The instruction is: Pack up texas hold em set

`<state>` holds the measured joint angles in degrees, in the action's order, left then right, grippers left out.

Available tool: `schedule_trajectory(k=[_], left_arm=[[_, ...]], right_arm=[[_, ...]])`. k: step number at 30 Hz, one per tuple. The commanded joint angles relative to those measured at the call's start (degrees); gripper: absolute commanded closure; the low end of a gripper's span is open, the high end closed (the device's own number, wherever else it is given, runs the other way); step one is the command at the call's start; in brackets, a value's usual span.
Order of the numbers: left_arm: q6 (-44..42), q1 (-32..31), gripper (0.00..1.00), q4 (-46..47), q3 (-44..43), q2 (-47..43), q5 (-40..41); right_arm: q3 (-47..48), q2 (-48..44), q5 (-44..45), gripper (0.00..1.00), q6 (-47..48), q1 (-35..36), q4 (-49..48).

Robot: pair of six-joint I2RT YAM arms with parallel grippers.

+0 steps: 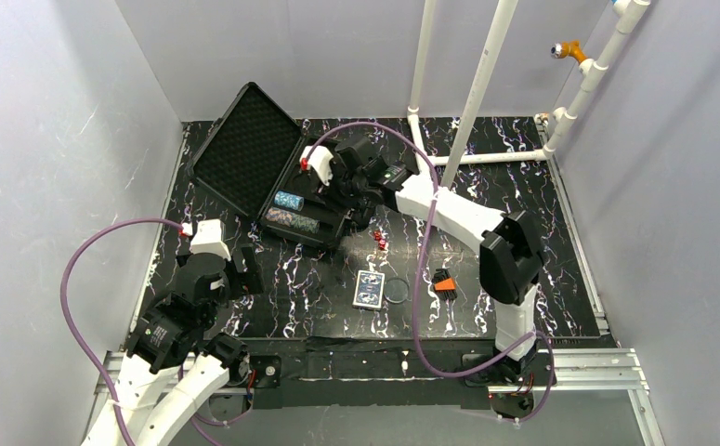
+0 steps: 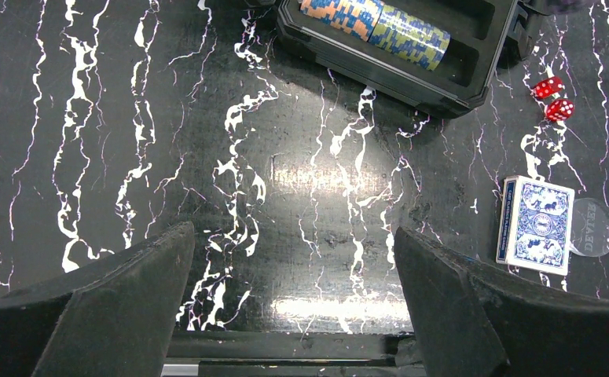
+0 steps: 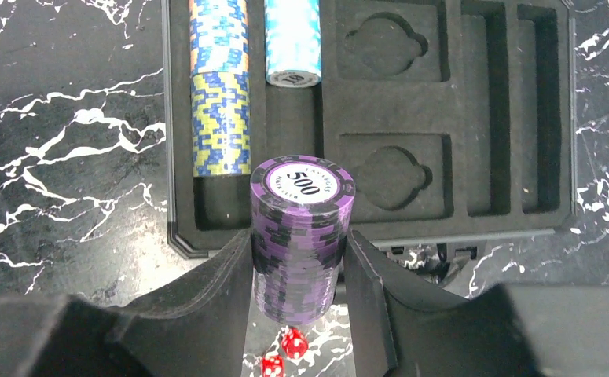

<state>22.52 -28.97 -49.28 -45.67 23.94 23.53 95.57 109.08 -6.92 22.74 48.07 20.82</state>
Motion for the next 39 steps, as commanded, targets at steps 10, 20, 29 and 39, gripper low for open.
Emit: schedule_trajectory(k=[10, 20, 29, 39], left_arm=[[-0.6, 0.4, 0.02, 0.5, 0.1, 0.0, 1.3], [-0.9, 0.4, 0.02, 0.7, 0.2, -0.1, 1.1], [-1.3, 0.3, 0.02, 0.9, 0.3, -0.2, 0.9], [-2.0, 0.3, 0.02, 1.2, 0.5, -0.2, 0.6]], right_arm=[[15.6, 11.0, -4.8, 0.99, 3.9, 0.1, 1.3], [21.9, 18.5, -2.8, 0.99, 7.7, 0.3, 5.8], [25.0, 22.6, -1.3, 0.99, 7.6, 0.9, 5.1], [27.6, 25.2, 0.8, 0.99, 7.3, 2.4, 3.3]])
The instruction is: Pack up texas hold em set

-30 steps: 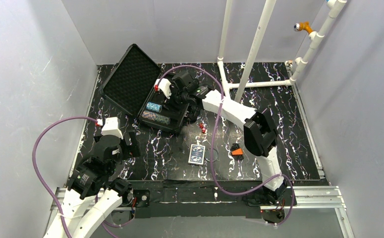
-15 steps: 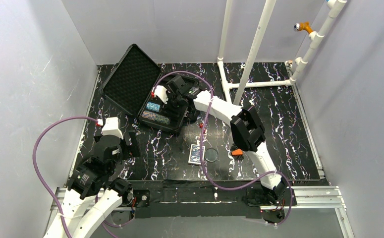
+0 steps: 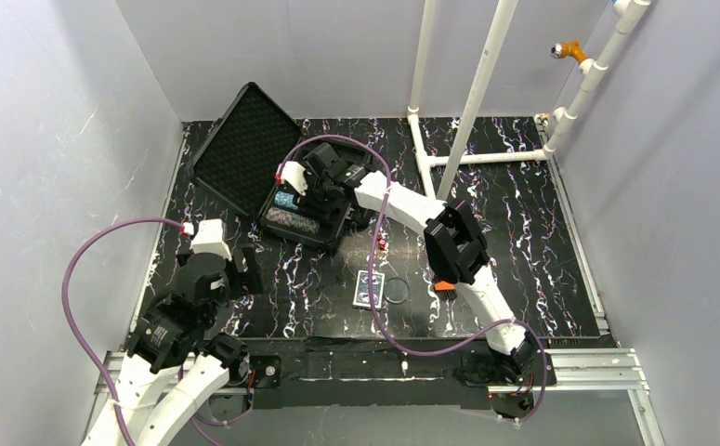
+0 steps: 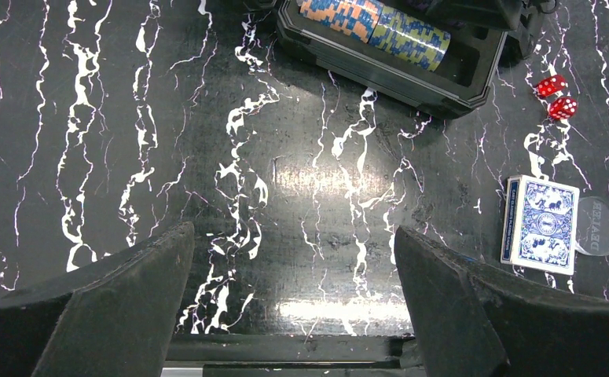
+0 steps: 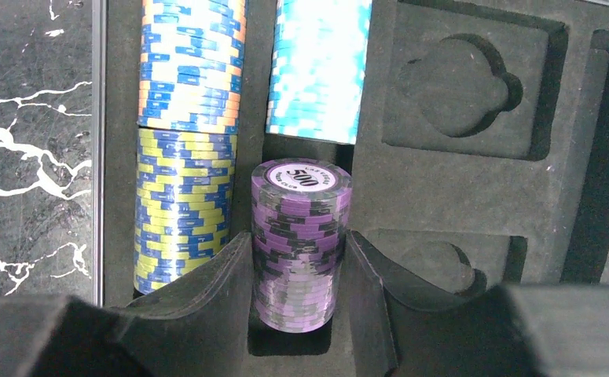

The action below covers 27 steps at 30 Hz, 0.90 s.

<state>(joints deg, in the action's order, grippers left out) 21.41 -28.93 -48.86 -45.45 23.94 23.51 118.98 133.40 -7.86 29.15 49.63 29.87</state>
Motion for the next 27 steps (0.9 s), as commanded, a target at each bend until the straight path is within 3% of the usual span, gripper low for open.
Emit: schedule_trajectory(k=[1, 8, 14, 18, 27], left_arm=[[-0.9, 0.3, 0.02, 0.9, 0.3, -0.1, 0.6], [-1.1, 0.3, 0.02, 1.0, 0.4, -0.2, 0.5], [-1.3, 0.3, 0.02, 1.0, 0.4, -0.5, 0.5], [-1.4, 0.4, 0.02, 1.1, 0.5, -0.8, 0.5], [-1.5, 0.4, 0.02, 1.2, 0.5, -0.8, 0.5]], right_arm=[[4.2, 1.0, 2.2, 0.95, 0.9, 1.0, -6.2], [4.3, 1.9, 5.7, 0.8, -0.1, 1.9, -9.1], [3.8, 1.9, 7.6, 0.46, -1.9, 2.4, -12.0], [3.2, 1.0, 10.2, 0.3, -3.0, 2.6, -13.8], [-3.2, -6.3, 14.3, 0.25, -6.7, 2.6, -19.8]])
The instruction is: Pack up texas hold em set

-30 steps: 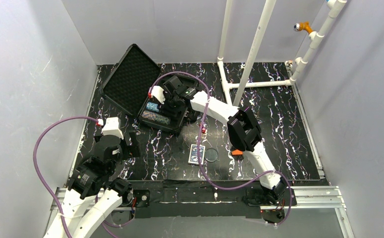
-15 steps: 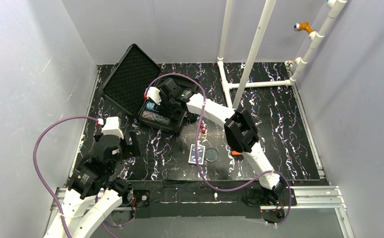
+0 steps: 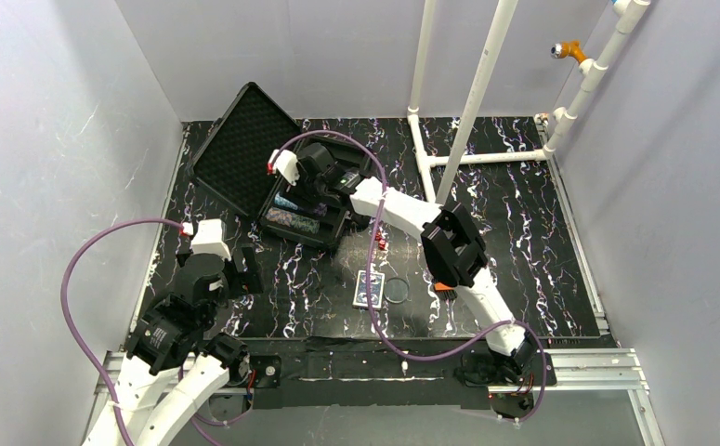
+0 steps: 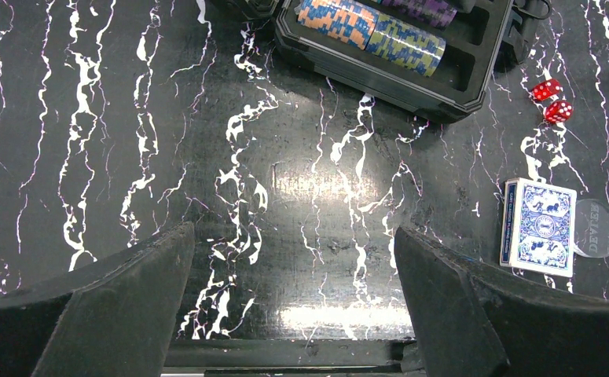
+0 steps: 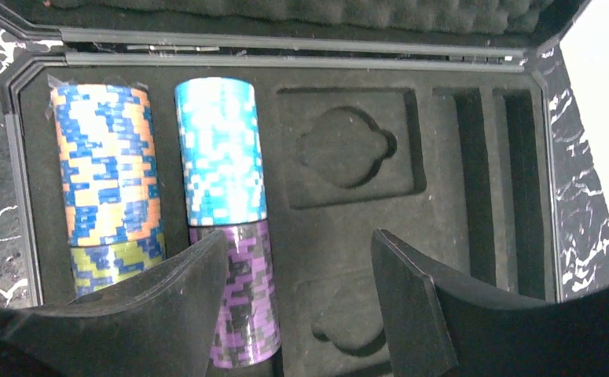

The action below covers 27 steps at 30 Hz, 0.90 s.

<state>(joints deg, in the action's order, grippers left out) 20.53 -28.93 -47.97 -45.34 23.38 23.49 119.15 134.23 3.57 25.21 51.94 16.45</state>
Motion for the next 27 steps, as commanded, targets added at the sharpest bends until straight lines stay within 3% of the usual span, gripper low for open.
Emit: schedule_trajectory(k=[1, 11, 18, 27], left_arm=[[-0.7, 0.4, 0.02, 0.3, 0.4, -0.2, 0.6], [-0.7, 0.3, 0.02, 0.3, 0.5, -0.6, 0.6], [-0.8, 0.4, 0.02, 0.3, 0.4, 0.2, 0.4], [-0.8, 0.4, 0.02, 0.3, 0.5, 0.0, 0.3]], right_arm=[[-4.8, -8.4, 3.2, 0.25, -3.3, 0.3, -7.3], [-19.9, -20.6, 9.5, 0.29, -11.4, 0.2, -12.0], [-27.3, -25.4, 13.7, 0.38, -16.4, 0.2, -11.2], [-30.0, -26.5, 14.1, 0.51, -22.5, -0.7, -6.4]])
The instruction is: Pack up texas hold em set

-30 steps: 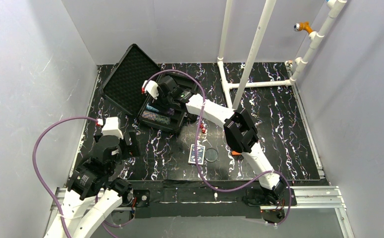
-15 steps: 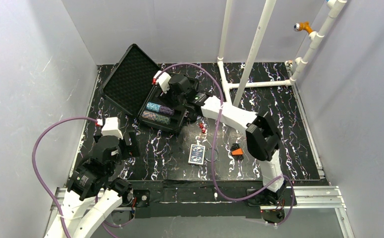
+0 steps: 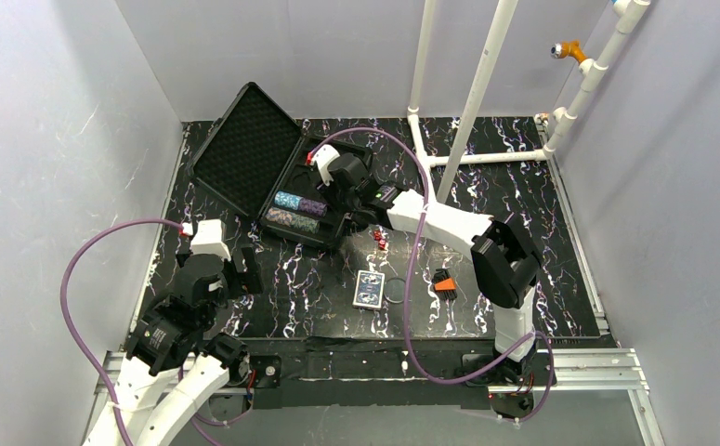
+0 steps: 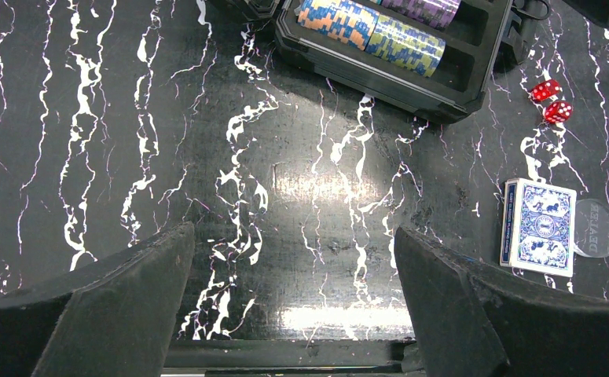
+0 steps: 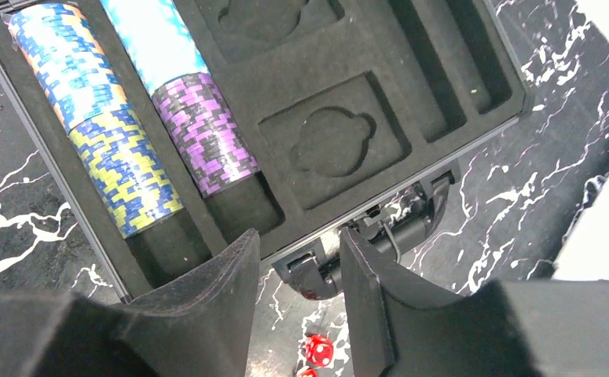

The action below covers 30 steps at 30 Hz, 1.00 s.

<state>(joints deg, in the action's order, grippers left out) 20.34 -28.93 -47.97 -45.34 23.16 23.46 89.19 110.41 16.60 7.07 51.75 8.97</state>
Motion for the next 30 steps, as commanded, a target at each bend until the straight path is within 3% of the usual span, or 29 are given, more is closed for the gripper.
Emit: schedule_trajectory(k=[1, 12, 16, 30], left_arm=[[-0.6, 0.4, 0.02, 0.3, 0.4, 0.2, 0.4], [-0.6, 0.3, 0.02, 0.3, 0.4, 0.4, 0.3], [-0.5, 0.4, 0.02, 0.3, 0.5, 0.4, 0.3], [-0.5, 0.3, 0.02, 0.4, 0.4, 1.7, -0.2]], right_arm=[[-0.3, -2.7, 0.6, 0.52, -4.7, -0.5, 1.5], [-0.6, -0.4, -3.6, 0.81, -6.7, -0.6, 5.0], [0.7, 1.3, -4.5, 0.87, -6.7, -0.6, 6.4], [2.4, 5.6, -10.0, 0.94, -8.8, -0.6, 8.1]])
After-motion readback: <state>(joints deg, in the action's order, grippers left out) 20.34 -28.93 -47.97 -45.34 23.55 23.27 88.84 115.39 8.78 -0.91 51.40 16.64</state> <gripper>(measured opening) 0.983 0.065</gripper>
